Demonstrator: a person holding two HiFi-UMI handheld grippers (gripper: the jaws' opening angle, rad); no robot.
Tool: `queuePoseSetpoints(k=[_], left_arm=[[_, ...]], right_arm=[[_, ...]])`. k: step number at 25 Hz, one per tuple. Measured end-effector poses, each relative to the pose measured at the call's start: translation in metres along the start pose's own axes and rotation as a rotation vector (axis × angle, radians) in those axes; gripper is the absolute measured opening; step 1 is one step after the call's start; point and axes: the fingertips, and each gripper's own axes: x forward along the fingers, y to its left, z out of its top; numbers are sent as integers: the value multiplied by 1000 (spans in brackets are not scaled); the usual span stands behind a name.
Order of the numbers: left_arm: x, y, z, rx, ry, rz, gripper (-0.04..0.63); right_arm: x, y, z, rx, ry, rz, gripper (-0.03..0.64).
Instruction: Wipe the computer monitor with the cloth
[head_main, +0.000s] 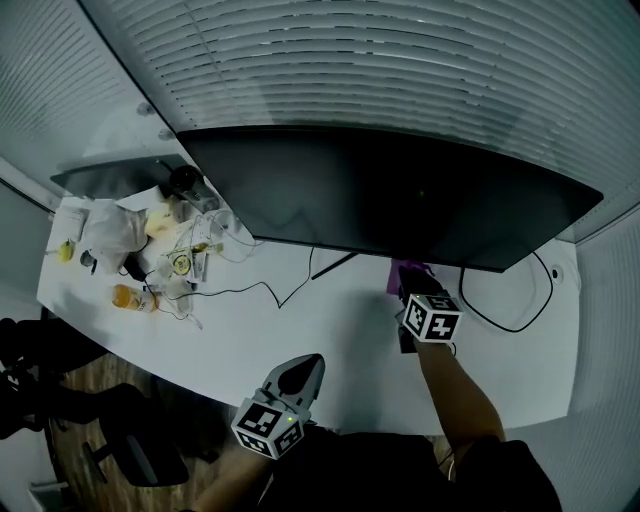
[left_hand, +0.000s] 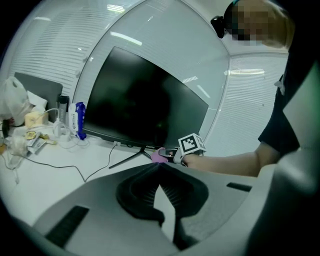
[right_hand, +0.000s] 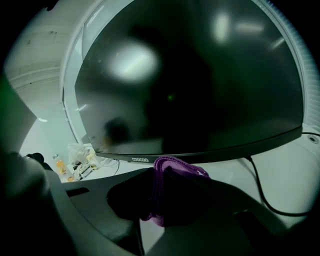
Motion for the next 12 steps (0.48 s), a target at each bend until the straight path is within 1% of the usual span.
queuePoseSetpoints(k=[3, 8, 12], left_arm=[[-14, 16, 0, -18, -6, 20, 5], [-38, 43, 1, -41, -8, 47, 5], [-54, 63, 2, -59, -17, 70, 5]], right_arm=[[14, 25, -1, -5, 11, 24, 74], [33, 62, 0, -1, 25, 38, 75], [53, 95, -1, -11, 35, 70, 74]])
